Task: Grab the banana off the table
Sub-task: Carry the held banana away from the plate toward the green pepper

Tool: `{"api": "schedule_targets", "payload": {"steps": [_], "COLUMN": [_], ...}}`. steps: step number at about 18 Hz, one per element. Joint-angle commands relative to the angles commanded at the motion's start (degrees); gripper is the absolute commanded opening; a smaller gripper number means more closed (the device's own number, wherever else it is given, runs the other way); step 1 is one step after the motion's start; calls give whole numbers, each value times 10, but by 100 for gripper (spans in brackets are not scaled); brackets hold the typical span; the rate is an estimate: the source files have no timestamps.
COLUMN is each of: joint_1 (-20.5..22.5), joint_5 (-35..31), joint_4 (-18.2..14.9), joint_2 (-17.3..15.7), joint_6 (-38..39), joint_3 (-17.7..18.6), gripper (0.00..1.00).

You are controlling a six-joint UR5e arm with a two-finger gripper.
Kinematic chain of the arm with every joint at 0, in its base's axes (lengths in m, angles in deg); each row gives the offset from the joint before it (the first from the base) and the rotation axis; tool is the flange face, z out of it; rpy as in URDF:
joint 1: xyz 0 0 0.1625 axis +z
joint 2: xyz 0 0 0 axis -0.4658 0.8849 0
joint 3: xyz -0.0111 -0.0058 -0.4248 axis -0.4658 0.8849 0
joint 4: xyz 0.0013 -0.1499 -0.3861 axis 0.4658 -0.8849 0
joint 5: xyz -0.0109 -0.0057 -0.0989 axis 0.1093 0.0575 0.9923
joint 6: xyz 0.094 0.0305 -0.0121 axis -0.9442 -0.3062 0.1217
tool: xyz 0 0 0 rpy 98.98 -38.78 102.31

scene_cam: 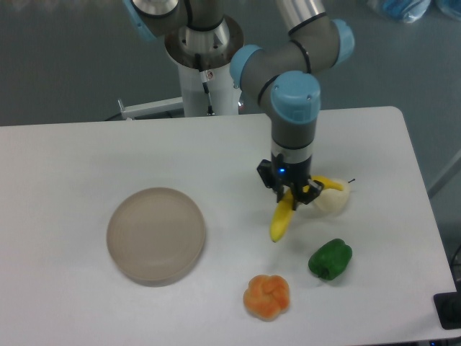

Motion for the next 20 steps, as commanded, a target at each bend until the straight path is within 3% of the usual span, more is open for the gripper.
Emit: {"api": "schedule_targets", "payload": {"steps": [7,10,20], "joint_1": [-1,-2,-15], "joint_5": [0,0,-13], "joint_4": [-6,-32,-31], "joint_2": [10,18,56], "joint_6": [-1,-4,4], "joint_3": [-34,-60,-106], "gripper": [22,22,22]}}
